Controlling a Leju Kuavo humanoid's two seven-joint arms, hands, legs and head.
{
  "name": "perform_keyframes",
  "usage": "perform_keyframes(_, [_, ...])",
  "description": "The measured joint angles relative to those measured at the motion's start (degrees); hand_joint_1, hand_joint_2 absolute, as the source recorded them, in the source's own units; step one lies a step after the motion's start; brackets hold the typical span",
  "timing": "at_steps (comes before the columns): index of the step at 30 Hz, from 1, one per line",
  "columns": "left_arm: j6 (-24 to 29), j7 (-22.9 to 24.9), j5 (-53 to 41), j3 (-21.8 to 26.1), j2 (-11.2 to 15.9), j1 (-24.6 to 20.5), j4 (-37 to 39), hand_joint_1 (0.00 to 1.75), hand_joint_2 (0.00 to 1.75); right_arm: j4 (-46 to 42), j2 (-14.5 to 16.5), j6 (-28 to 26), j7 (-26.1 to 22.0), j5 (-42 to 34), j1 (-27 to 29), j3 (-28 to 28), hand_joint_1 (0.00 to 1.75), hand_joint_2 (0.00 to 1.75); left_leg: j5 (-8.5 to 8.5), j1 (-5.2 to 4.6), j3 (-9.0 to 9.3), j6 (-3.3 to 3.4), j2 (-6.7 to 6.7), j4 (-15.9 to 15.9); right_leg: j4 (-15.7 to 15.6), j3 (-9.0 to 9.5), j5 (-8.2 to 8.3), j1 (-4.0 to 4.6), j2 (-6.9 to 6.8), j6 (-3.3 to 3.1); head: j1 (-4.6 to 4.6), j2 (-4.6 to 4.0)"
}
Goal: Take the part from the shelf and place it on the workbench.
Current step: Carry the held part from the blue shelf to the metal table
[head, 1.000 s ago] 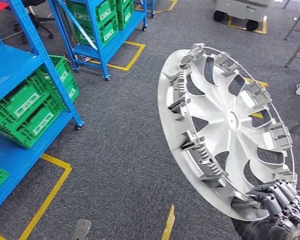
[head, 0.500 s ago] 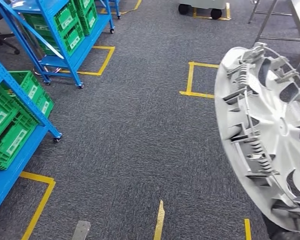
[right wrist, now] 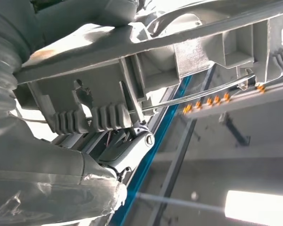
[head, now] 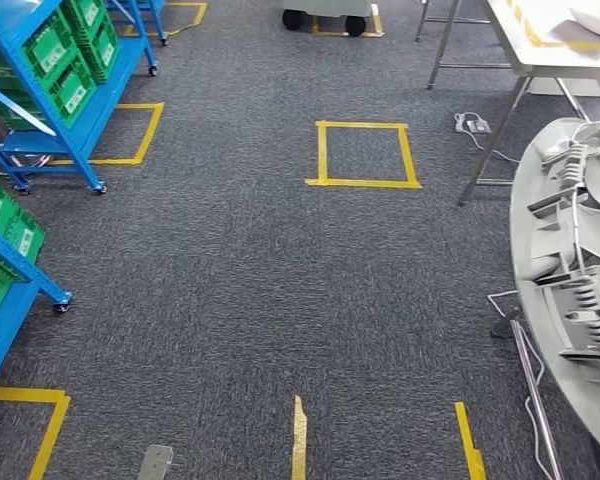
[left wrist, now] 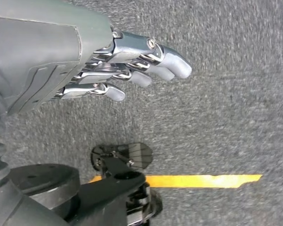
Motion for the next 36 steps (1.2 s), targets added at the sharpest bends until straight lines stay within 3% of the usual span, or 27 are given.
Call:
perform_keyframes(1, [0.01,0.02,0.13,-0.01,-0.03,0.12,0.01,0.0,1.75,-0.02,0.0,0.0,0.2,-0.01,-0.01,-0.47,1.75,1.75,-0.05,0.02,-0.01,-0.07,0.89,0.02,2.44,-1.07,-0.73,-0.29,-0.42,0.3,0.0,0.0])
perform_keyframes(2, [0.01,0.05,0.26,-0.02,-0.04,0.17,0.01,0.0,1.75,-0.03,0.0,0.0,0.45,-0.02,0.03,-0.95,1.75,1.75,-0.12,0.06,0.01,-0.2,1.76,0.04,2.9,-1.14,-0.4,-0.6,-0.72,0.61,0.02,0.0])
perform_keyframes(3, [0.02,0.08,0.45,-0.02,-0.07,0.17,0.02,0.0,1.75,-0.03,0.0,0.0,0.7,-0.02,0.05,-1.41,1.75,1.75,-0.23,0.14,0.08,-0.38,2.55,0.09,1.01,0.03,0.93,-0.92,-1.07,0.89,0.03,0.0])
perform_keyframes(5, [0.07,0.19,0.87,-0.02,-0.07,0.12,0.03,0.0,1.75,-0.02,0.01,0.0,1.17,-0.04,0.02,-2.27,1.75,1.75,-0.59,0.18,0.37,-0.98,3.83,0.29,-6.74,4.52,4.1,-1.26,-3.03,1.37,0.08,0.0])
perform_keyframes(7, [0.2,0.25,1.32,-0.02,0.02,0.06,0.08,0.0,1.75,-0.03,0.05,0.0,1.58,-0.1,-0.02,-3.01,1.75,1.75,-0.98,-0.09,0.67,-1.79,4.7,0.59,-11.66,7.49,5.23,-1.26,-4.55,0.93,0.05,0.0])
perform_keyframes(8, [0.28,0.25,1.49,-0.02,0.08,0.02,0.1,0.0,1.75,-0.03,0.08,0.0,1.82,-0.14,-0.03,-3.44,1.75,1.75,-1.05,-0.24,0.81,-2.14,5.08,0.65,-12.07,7.73,5.02,-1.13,-4.58,0.44,0.04,0.0])
perform_keyframes(10, [0.37,0.25,1.83,-0.02,0.04,-0.11,0.1,0.0,1.75,-0.04,0.17,0.0,2.19,-0.24,0.07,-4.24,1.75,1.75,-1.22,-0.12,1.06,-2.75,5.69,0.68,-11.98,7.49,5.2,-1.14,-3.32,-0.58,-0.04,0.0])
perform_keyframes(12, [0.39,0.24,2.04,-0.02,0.04,-0.2,0.1,0.0,1.75,-0.03,0.24,0.0,2.41,-0.4,0.11,-4.97,1.75,1.75,-2.99,0.19,0.45,-3.25,3.78,2.48,-12.03,7.31,5.43,-1.19,-2.14,-1.37,-0.1,0.0])
perform_keyframes(14, [0.32,0.23,2.11,-0.05,0.08,-0.1,0.1,0.0,1.75,0.0,0.27,0.0,2.54,-0.63,0.06,-5.49,1.75,1.75,-6.9,0.28,-2.37,-3.31,0.78,8.92,-12.07,7.21,5.64,-1.08,-0.9,-1.97,-0.21,0.0])
perform_keyframes(16, [0.26,0.23,2.14,-0.1,0.1,0.18,0.11,0.0,1.75,0.09,0.28,0.0,2.61,-0.85,0.04,-5.9,1.75,1.75,-9.75,0.15,-5.91,-2.97,-0.14,16.3,-12.06,7.06,5.76,-0.73,0.59,-2.33,-0.23,0.0])
perform_keyframes(17, [0.22,0.23,2.14,-0.13,0.09,0.28,0.11,0.0,1.75,0.15,0.28,0.0,2.62,-0.93,0.05,-6.1,1.75,1.75,-9.58,0.04,-6.78,-2.69,-0.23,17.76,-12.05,7.04,5.8,-0.52,1.42,-2.42,-0.22,0.0])
perform_keyframes(18, [0.19,0.23,2.14,-0.15,0.08,0.33,0.12,0.0,1.75,0.21,0.28,0.0,2.64,-1.0,0.06,-6.3,1.75,1.75,-8.16,-0.11,-6.57,-2.27,-0.37,16.83,-12.05,7.06,5.85,-0.29,2.28,-2.5,-0.21,0.0])
perform_keyframes(19, [0.16,0.23,2.14,-0.16,0.07,0.33,0.12,0.0,1.75,0.25,0.28,0.0,2.66,-1.04,0.07,-6.45,1.75,1.75,-5.94,-0.3,-5.43,-1.7,-0.78,13.93,-12.05,7.12,5.9,-0.07,3.13,-2.56,-0.21,0.0])
perform_keyframes(21, [0.11,0.23,2.15,-0.19,0.2,0.31,0.19,0.0,1.75,0.32,0.28,0.0,2.67,-1.07,0.05,-6.7,1.75,1.75,-1.93,-0.69,-2.39,-0.1,-3.32,6.47,-11.98,7.1,6.0,0.21,4.64,-2.63,-0.07,0.0])
perform_keyframes(23, [0.1,0.21,2.16,-0.24,0.37,0.22,0.3,0.0,1.75,0.43,0.29,0.0,2.72,-1.11,-0.01,-6.86,1.75,1.75,-0.92,-0.96,-0.79,0.72,-5.32,2.45,-11.87,6.66,6.17,0.07,5.92,-2.33,-0.03,0.0])
perform_keyframes(25, [0.07,0.23,2.26,-0.27,0.32,0.1,0.34,0.0,1.75,0.51,0.36,0.0,2.94,-1.2,0.13,-7.15,1.75,1.75,-0.9,-0.93,-0.46,0.47,-4.65,1.36,-11.93,6.0,6.45,-0.16,7.22,-1.64,-0.15,0.0])
perform_keyframes(26, [0.07,0.27,2.41,-0.28,0.28,0.04,0.36,0.0,1.75,0.58,0.39,0.0,3.09,-1.28,0.29,-7.4,1.75,1.75,-0.64,-0.8,-0.28,0.31,-3.94,0.87,-11.64,5.6,6.3,-0.12,6.84,-1.35,-0.14,0.0])
perform_keyframes(28, [0.01,0.33,2.77,-0.32,0.23,-0.01,0.38,0.0,1.75,0.93,0.44,0.0,3.3,-1.38,0.3,-7.99,1.75,1.75,-0.15,-0.44,0.11,0.14,-2.42,-0.15,-8.55,3.86,4.37,0.07,3.89,-0.81,0.16,0.0])
perform_keyframes(30, [-0.06,0.39,3.09,-0.48,0.16,0.17,0.39,0.0,1.75,1.62,0.44,0.0,3.44,-1.29,0.15,-8.58,1.75,1.75,-0.24,-0.45,0.24,0.14,-0.8,-0.31,-1.69,0.67,0.82,-0.15,0.52,-0.16,0.43,0.0])
perform_keyframes(32, [-0.09,0.43,3.33,-0.73,0.1,0.38,0.39,0.0,1.75,2.52,0.44,0.0,3.59,-1.19,0.25,-9.16,1.75,1.75,-0.54,-0.37,0.37,-0.07,0.93,-0.27,3.19,-1.68,-0.66,-0.69,-0.52,0.54,0.43,0.0])
perform_keyframes(33, [-0.09,0.44,3.43,-0.86,0.09,0.41,0.39,0.0,1.75,2.97,0.44,0.0,3.71,-1.18,0.4,-9.43,1.75,1.75,-0.72,-0.29,0.51,-0.26,1.72,-0.24,2.79,-1.38,0.14,-0.99,-0.8,0.86,0.44,0.0])
perform_keyframes(34, [-0.09,0.45,3.51,-1.0,0.07,0.4,0.39,0.0,1.75,3.41,0.44,0.0,3.84,-1.17,0.55,-9.65,1.75,1.75,-0.94,-0.18,0.75,-0.52,2.43,-0.2,0.17,0.1,1.84,-1.27,-1.25,1.14,0.44,0.0])
perform_keyframes(36, [-0.07,0.46,3.72,-1.24,0.08,0.36,0.41,0.0,1.75,4.17,0.44,0.0,3.99,-1.14,0.69,-9.94,1.75,1.75,-1.6,-0.24,1.38,-1.3,3.7,-0.02,-7.54,4.54,4.76,-1.42,-3.74,1.51,0.53,0.0])
